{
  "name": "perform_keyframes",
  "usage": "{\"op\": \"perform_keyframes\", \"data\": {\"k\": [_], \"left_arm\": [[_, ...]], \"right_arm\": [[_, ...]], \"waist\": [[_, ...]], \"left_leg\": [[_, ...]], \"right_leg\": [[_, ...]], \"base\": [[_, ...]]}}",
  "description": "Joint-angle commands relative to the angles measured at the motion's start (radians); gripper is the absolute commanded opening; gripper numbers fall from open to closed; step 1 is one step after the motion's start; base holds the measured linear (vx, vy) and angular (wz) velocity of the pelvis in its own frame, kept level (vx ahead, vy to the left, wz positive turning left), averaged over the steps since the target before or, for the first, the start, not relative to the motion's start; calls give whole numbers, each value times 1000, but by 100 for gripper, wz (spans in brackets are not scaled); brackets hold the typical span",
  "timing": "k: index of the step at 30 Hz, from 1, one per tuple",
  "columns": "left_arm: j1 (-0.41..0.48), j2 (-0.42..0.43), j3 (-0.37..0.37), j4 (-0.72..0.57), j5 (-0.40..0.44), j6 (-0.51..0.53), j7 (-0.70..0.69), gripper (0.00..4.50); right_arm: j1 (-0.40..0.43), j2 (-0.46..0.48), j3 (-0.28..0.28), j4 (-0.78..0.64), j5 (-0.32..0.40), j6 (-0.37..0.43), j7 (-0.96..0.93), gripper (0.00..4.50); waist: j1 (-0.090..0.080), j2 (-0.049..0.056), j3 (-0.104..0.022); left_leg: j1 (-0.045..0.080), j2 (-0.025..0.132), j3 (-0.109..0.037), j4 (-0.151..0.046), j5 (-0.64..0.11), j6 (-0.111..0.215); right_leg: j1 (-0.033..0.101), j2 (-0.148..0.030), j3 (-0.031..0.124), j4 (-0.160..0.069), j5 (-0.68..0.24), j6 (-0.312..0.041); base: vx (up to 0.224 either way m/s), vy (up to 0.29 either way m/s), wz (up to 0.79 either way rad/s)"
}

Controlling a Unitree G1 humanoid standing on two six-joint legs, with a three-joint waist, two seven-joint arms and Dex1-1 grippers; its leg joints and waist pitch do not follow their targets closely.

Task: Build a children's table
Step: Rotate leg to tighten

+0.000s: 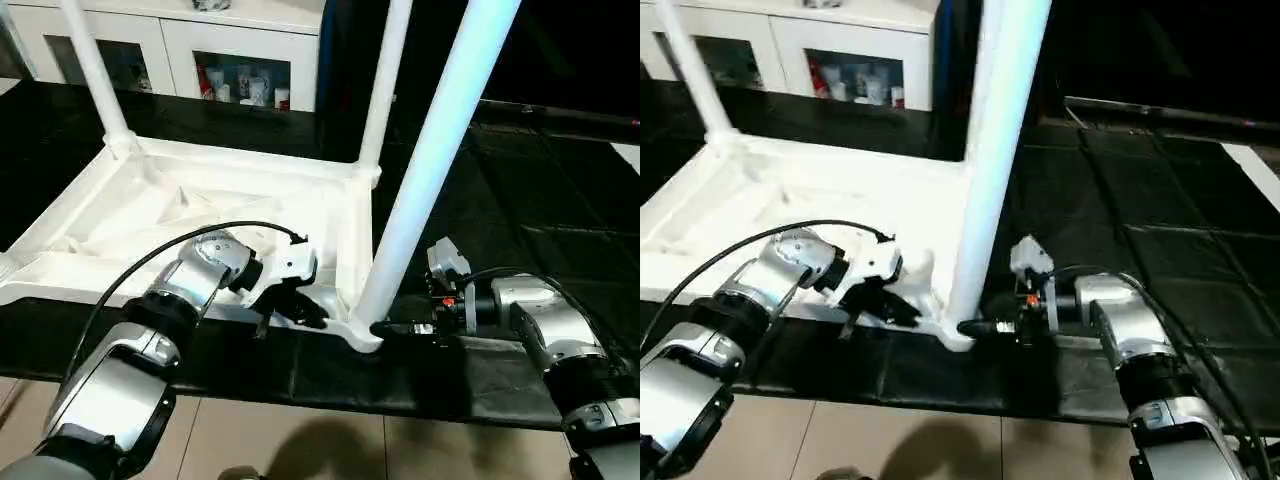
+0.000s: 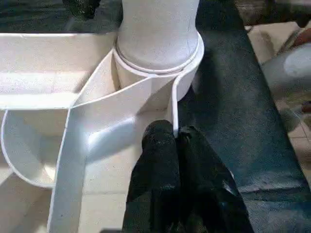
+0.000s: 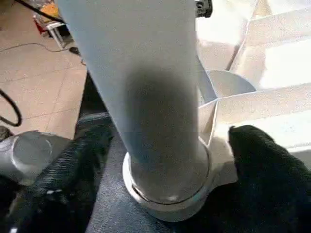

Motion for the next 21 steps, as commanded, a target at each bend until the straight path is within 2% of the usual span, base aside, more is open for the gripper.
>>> {"op": "perform_keyframes", "data": {"k": [1,7,12,16,17,18,21], "left_arm": [[7,-11,-33,-33,5,-14,-45,0],[21,-6,-39,-73,-3,-5,-68,0],[26,-3,-44,-83,-2,-2,-71,0],[27,-2,-45,-85,-1,-2,-72,0],[26,-3,-46,-84,0,-2,-70,0],[30,-2,-47,-89,1,0,-69,0],[33,-1,-47,-96,2,3,-70,0]], "right_arm": [[-21,-1,7,11,-2,-20,15,379],[-39,14,17,46,5,-44,53,326],[-44,20,21,57,10,-34,80,284],[-44,22,23,62,13,-36,83,249],[-43,23,23,64,14,-38,83,249],[-43,26,24,68,16,-41,83,238],[-41,30,23,72,18,-42,89,217]], "waist": [[-5,3,-67],[-5,6,-69],[-5,7,-69],[-5,12,-70],[-6,11,-70],[-5,14,-70],[-6,12,-70]], "left_leg": [[12,86,-35,-64,-137,51],[13,88,-36,-64,-131,52],[12,86,-35,-63,-135,53],[14,89,-37,-65,-138,47],[13,90,-37,-65,-136,47],[13,89,-37,-64,-138,46],[13,88,-37,-65,-141,44]], "right_leg": [[50,-128,79,-76,-271,-151],[50,-128,78,-72,-248,-161],[51,-128,78,-74,-251,-162],[50,-127,78,-73,-245,-163],[51,-127,78,-71,-233,-167],[51,-127,78,-70,-227,-171],[52,-127,79,-71,-229,-172]], "base": [[0,0,0],[0,0,0],[0,0,0],[0,0,0],[0,0,0],[0,0,0],[0,0,0]]}}
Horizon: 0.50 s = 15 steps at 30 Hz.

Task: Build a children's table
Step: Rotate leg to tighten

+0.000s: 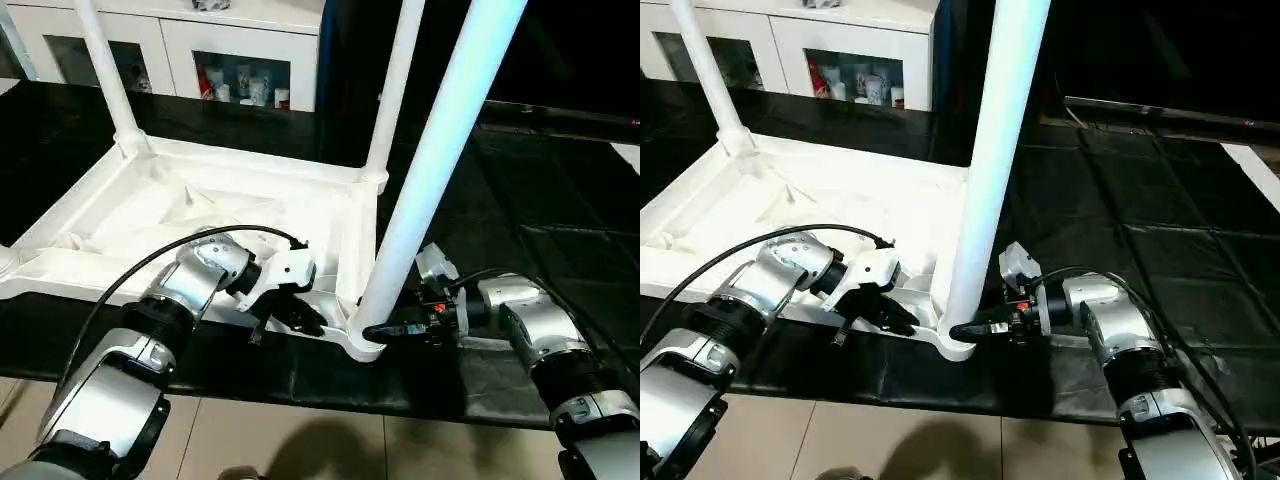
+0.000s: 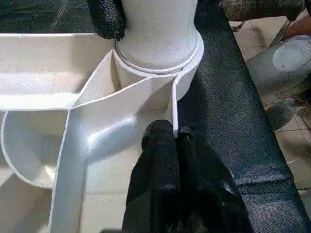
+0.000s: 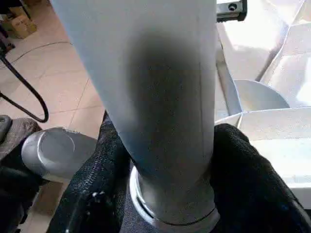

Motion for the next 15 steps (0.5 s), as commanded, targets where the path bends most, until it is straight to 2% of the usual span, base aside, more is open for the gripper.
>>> {"op": "perform_keyframes", "data": {"k": [1,10,13,14,15], "left_arm": [[5,-13,-41,-37,3,-3,-43,0],[-11,-41,-13,-3,6,61,46,0],[-39,-90,22,35,10,133,179,0],[-45,-104,33,44,7,150,213,0],[-45,-104,33,44,7,150,213,0]], "right_arm": [[-17,0,-3,11,17,6,12,214],[40,29,-29,-60,45,50,-44,207],[60,86,-43,-82,15,104,-233,207],[63,103,-46,-86,3,97,-283,206],[63,103,-46,-86,3,97,-283,206]], "waist": [[-6,12,-70],[-5,11,-68],[-13,11,-61],[-14,12,-61],[-18,10,-59]], "left_leg": [[13,89,-37,-65,-143,43],[15,90,-37,-66,-142,45],[21,85,-40,-69,-191,19],[24,86,-41,-70,-202,13],[25,81,-43,-70,-218,6]], "right_leg": [[52,-127,78,-71,-231,-172],[50,-126,79,-73,-232,-171],[47,-126,76,-89,-365,-139],[44,-128,76,-93,-390,-132],[44,-132,74,-102,-449,-110]], "base": [[0,0,0],[0,0,0],[0,0,0],[0,0,0],[0,0,0]]}}
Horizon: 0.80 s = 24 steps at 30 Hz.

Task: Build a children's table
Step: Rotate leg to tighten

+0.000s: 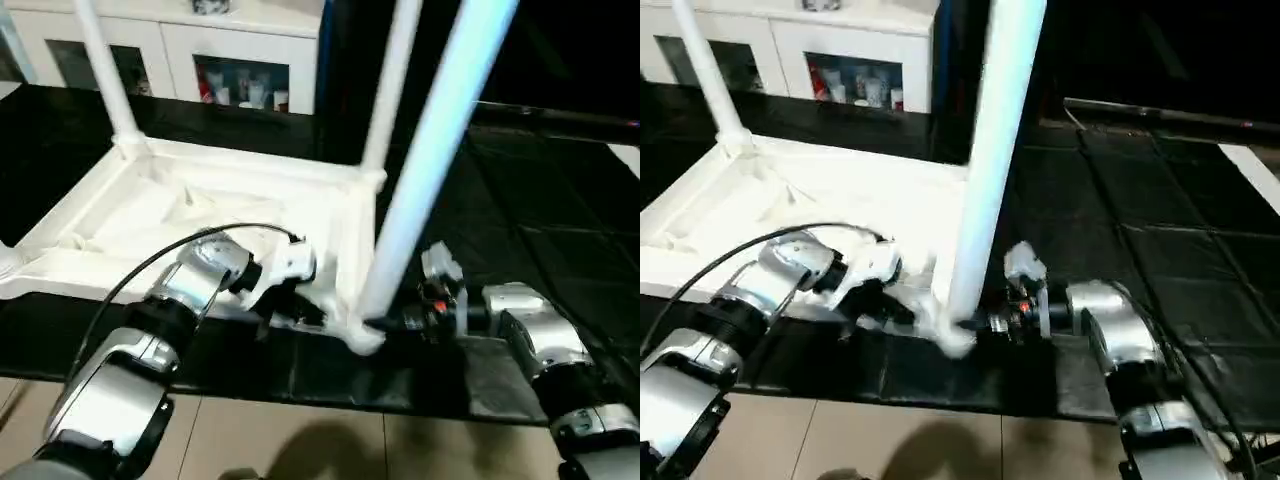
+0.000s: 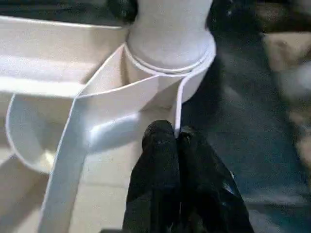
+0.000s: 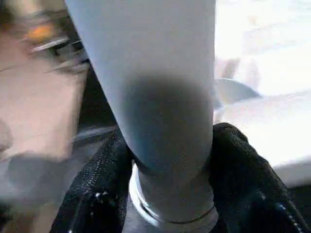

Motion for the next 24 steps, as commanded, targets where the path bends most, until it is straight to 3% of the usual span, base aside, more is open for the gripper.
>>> {"op": "perform_keyframes", "data": {"k": [1,3,4,5,10,15,19,20,24], "left_arm": [[-20,-84,6,6,-21,39,88,0],[-42,-131,33,41,-24,96,194,0],[-42,-131,33,41,-24,96,194,0],[-62,-165,59,75,-30,121,287,0],[-113,-250,135,161,-50,163,537,0],[-121,-264,144,170,-43,162,585,0],[-117,-257,140,170,-26,152,574,0],[-117,-251,135,177,-18,140,571,0],[-110,-232,130,180,-12,121,551,0]], "right_arm": [[7,59,31,-27,-10,28,-86,204],[9,123,26,-44,-59,55,-262,202],[9,123,26,-44,-59,55,-262,201],[4,173,14,-38,-84,90,-386,201],[-24,274,-22,-6,-120,135,-652,196],[-42,285,-27,31,-136,132,-721,196],[-34,299,-60,6,-119,140,-732,196],[-29,299,-63,-7,-123,139,-732,249],[-10,280,-64,-34,-98,92,-661,283]], "waist": [[-6,6,-58],[-19,11,-56],[-24,9,-56],[-34,6,-57],[-49,9,-54],[-52,7,-56],[-50,7,-57],[-50,7,-57],[-49,3,-58]], "left_leg": [[19,78,-43,-71,-219,12],[19,81,-46,-75,-219,0],[19,82,-50,-76,-232,-5],[13,77,-50,-75,-227,-4],[25,68,-49,-70,-262,11],[21,73,-50,-76,-252,25],[19,78,-49,-80,-232,32],[19,78,-47,-80,-229,33],[15,77,-46,-79,-213,38]], "right_leg": [[43,-133,73,-107,-470,-104],[36,-129,75,-107,-464,-96],[36,-131,73,-108,-472,-97],[43,-130,73,-108,-478,-88],[34,-130,68,-129,-545,-72],[39,-128,71,-123,-482,-80],[42,-130,77,-112,-408,-107],[42,-130,79,-110,-390,-115],[46,-132,80,-108,-380,-117]], "base": [[0,0,0],[0,0,0],[0,0,0],[0,0,0],[0,0,0],[0,0,0],[0,0,0],[0,0,0],[0,0,0]]}}
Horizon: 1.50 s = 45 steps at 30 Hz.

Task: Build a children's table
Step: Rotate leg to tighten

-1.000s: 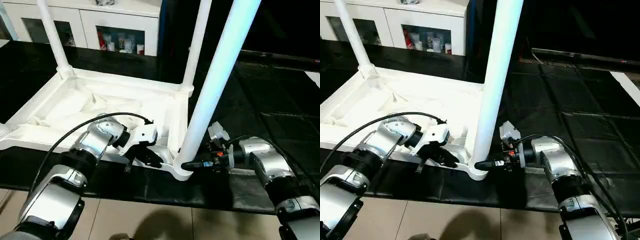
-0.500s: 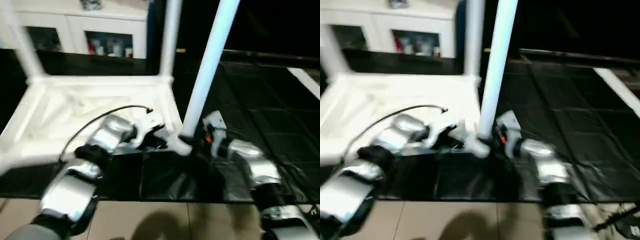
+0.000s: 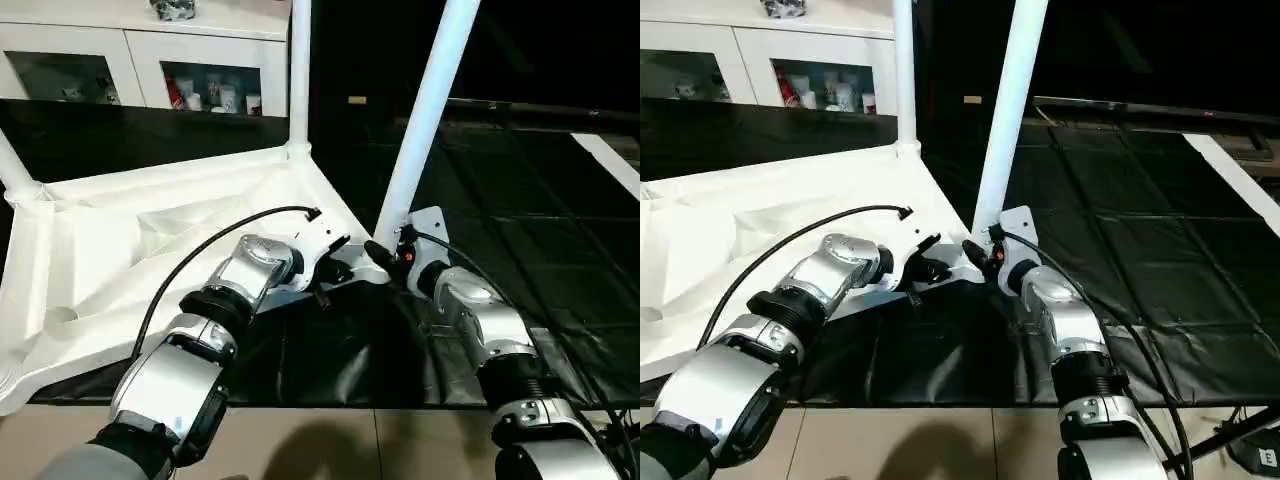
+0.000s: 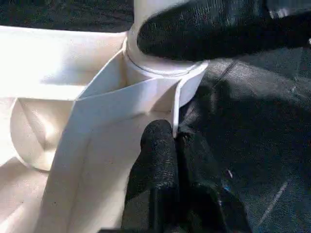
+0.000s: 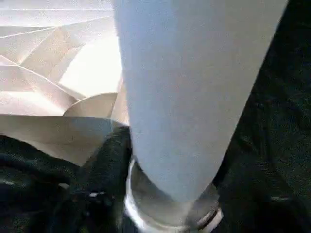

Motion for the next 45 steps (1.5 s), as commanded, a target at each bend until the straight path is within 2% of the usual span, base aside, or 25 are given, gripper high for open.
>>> {"op": "perform_keyframes", "data": {"k": [1,3,5,7,8,10,11,12,13,14,15,16,17,19,20,24,27,33,34,36,40,42,45], "left_arm": [[-15,-13,5,-4,-7,-39,27,0],[-9,5,1,-4,-2,-44,8,0],[0,18,-7,-12,1,-69,-18,0],[6,26,-10,-19,-1,-62,-37,0],[16,40,-16,-28,-1,-63,-67,0],[20,49,-20,-32,-1,-64,-88,0],[26,60,-27,-37,1,-69,-117,0],[27,63,-28,-38,2,-69,-124,0],[27,63,-28,-38,2,-69,-124,0],[31,72,-32,-40,3,-78,-144,0],[33,77,-34,-40,4,-81,-154,0],[33,77,-34,-40,4,-81,-154,0],[37,87,-41,-42,7,-86,-177,0],[40,95,-45,-44,8,-86,-193,0],[44,105,-48,-47,6,-91,-209,0],[53,118,-51,-60,5,-90,-231,0],[59,131,-58,-71,2,-99,-266,0],[81,153,-72,-110,-10,-129,-353,0],[97,165,-82,-139,-22,-163,-417,0],[116,179,-96,-184,-43,-171,-498,0],[125,196,-123,-221,-44,-177,-570,0],[127,203,-138,-230,-40,-185,-594,0],[130,212,-153,-242,-34,-202,-622,0]], "right_arm": [[43,41,70,-29,49,-4,151,298],[68,6,78,-66,95,-21,252,312],[82,-23,83,-82,113,-38,326,331],[93,-49,78,-102,142,-29,397,347],[100,-94,52,-120,195,-2,504,355],[101,-118,37,-125,221,10,557,362],[100,-147,21,-128,253,37,618,367],[100,-156,17,-131,265,49,638,389],[100,-156,17,-131,265,49,638,389],[105,-190,-3,-148,320,94,720,397],[107,-203,-14,-157,350,123,751,397],[107,-203,-14,-157,350,123,751,402],[104,-226,-40,-167,402,180,797,415],[103,-248,-52,-168,428,209,832,425],[101,-274,-56,-154,436,212,870,443],[95,-295,-64,-131,443,208,889,448],[98,-309,-66,-135,456,217,900,448],[99,-323,-68,-138,444,202,888,448],[91,-324,-50,-111,384,115,850,448],[82,-322,-15,-91,315,28,811,448],[65,-310,15,-79,283,-20,811,448],[57,-310,38,-71,271,-32,828,448],[53,-311,77,-59,246,-61,858,448]], "waist": [[4,1,-56],[7,-1,-58],[6,-2,-58],[2,-5,-61],[2,-6,-61],[6,-5,-64],[9,-2,-68],[18,1,-70],[18,1,-70],[23,4,-70],[29,3,-70],[31,2,-69],[37,1,-69],[38,0,-68],[40,-2,-65],[40,-2,-66],[39,-1,-68],[41,-2,-69],[44,0,-68],[44,1,-67],[54,5,-66],[55,6,-65],[59,6,-67]], "left_leg": [[8,78,-44,-72,-213,41],[3,77,-43,-71,-194,61],[0,78,-42,-70,-180,69],[-13,74,-43,-68,-158,87],[-15,72,-43,-64,-147,98],[-13,72,-40,-60,-132,114],[-12,76,-40,-59,-100,121],[-9,83,-40,-59,-74,129],[-9,87,-41,-59,-62,132],[-7,92,-41,-58,-54,137],[-7,94,-39,-56,-61,140],[-7,93,-37,-56,-66,140],[-9,90,-36,-55,-77,133],[-10,88,-36,-56,-90,125],[-11,82,-34,-55,-104,108],[-9,79,-36,-57,-112,86],[-9,82,-37,-57,-97,89],[-9,81,-35,-56,-83,91],[-8,82,-35,-56,-87,89],[-6,81,-35,-59,-95,64],[3,88,-34,-61,-118,59],[1,89,-34,-62,-118,57],[5,91,-33,-62,-125,54]], "right_leg": [[37,-133,80,-99,-381,-116],[44,-133,80,-95,-356,-112],[43,-130,81,-91,-329,-118],[52,-129,77,-84,-297,-125],[52,-130,76,-87,-305,-119],[52,-130,77,-87,-287,-130],[49,-126,77,-78,-233,-147],[46,-124,77,-69,-166,-166],[46,-122,76,-63,-136,-175],[43,-122,75,-58,-98,-191],[44,-125,75,-55,-84,-198],[44,-125,75,-56,-86,-200],[47,-128,74,-58,-106,-196],[47,-129,73,-63,-141,-187],[47,-128,72,-73,-209,-162],[45,-126,70,-80,-286,-127],[44,-125,71,-73,-235,-145],[43,-124,70,-71,-218,-147],[42,-125,70,-72,-222,-148],[37,-129,72,-74,-250,-144],[34,-127,75,-73,-254,-153],[35,-127,75,-70,-241,-160],[34,-128,77,-66,-213,-170]], "base": [[0,0,0],[0,0,0],[0,0,0],[0,0,0],[0,0,0],[0,0,0],[0,0,0],[0,0,0],[0,0,0],[0,0,0],[0,0,0],[0,0,0],[0,0,0],[0,0,0],[0,0,0],[0,0,0],[0,0,0],[0,0,0],[0,0,0],[0,0,0],[0,0,0],[0,0,0],[0,0,0]]}}
